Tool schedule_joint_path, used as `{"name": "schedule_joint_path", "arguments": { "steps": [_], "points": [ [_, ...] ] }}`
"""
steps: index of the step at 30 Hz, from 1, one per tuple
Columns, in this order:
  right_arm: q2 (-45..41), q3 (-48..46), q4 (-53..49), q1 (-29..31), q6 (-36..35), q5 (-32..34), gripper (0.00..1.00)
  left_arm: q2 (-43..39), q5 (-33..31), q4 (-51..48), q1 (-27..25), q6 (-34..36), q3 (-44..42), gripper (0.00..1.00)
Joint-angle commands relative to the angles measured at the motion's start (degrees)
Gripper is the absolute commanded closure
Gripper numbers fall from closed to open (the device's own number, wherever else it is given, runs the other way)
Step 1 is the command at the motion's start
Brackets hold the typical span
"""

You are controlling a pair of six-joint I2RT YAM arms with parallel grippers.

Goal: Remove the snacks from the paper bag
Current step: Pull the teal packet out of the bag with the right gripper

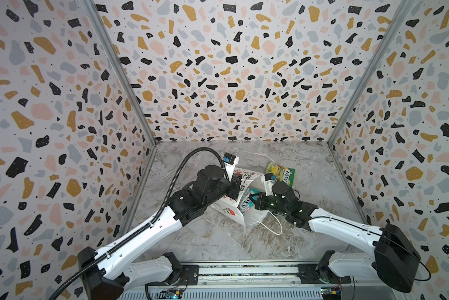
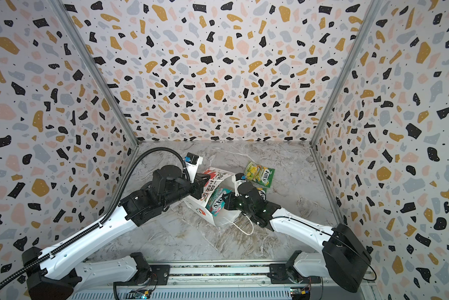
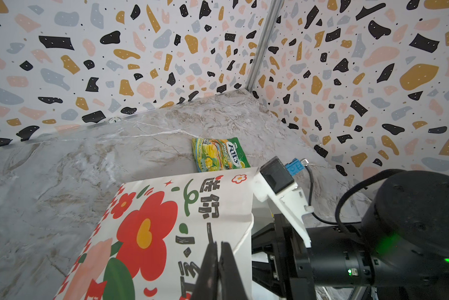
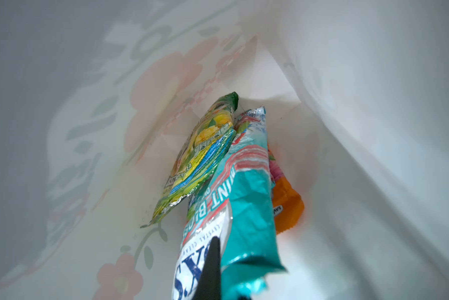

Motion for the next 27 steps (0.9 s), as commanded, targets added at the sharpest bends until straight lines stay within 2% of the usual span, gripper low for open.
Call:
{"name": "schedule_joint_path", "arguments": {
  "steps": [1, 7, 12, 20, 22, 24, 27],
  "points": [
    [-6.7, 4.0, -6.0, -0.2, -6.2, 0.2, 1.00, -1.4, -1.3, 0.3, -0.3, 0.8, 0.3, 1.00],
    [-17.9, 8.2, -12.1, -0.2, -12.5, 4.1, 1.00, -1.1, -1.2, 0.5, -0.3, 0.8, 0.1, 1.00],
    [-22.9, 13.4, -16.4, -0.2, -16.4, 7.4, 1.00, -0.9, -1.1, 0.5, -0.3, 0.9, 0.1, 1.00],
    [-26.1, 20.2, -24.0, -1.2, -19.2, 21.2, 1.00, -1.0, -0.4, 0.5, -0.3, 0.9, 0.1, 1.00],
    [-26.0, 20.4, -25.5, -3.5, -19.7, 23.4, 1.00, -1.1, 0.0, 0.5, -0.3, 0.8, 0.0, 1.00],
    [-25.8, 19.9, -25.9, -8.0, -20.5, 22.4, 1.00, -1.2, 0.2, 0.7, -0.3, 0.7, 0.2, 1.00],
    [-24.8, 18.4, -25.5, -18.5, -21.0, 15.3, 1.00, -1.3, 0.3, 0.6, -0.3, 0.7, 0.2, 1.00]
  ]
}}
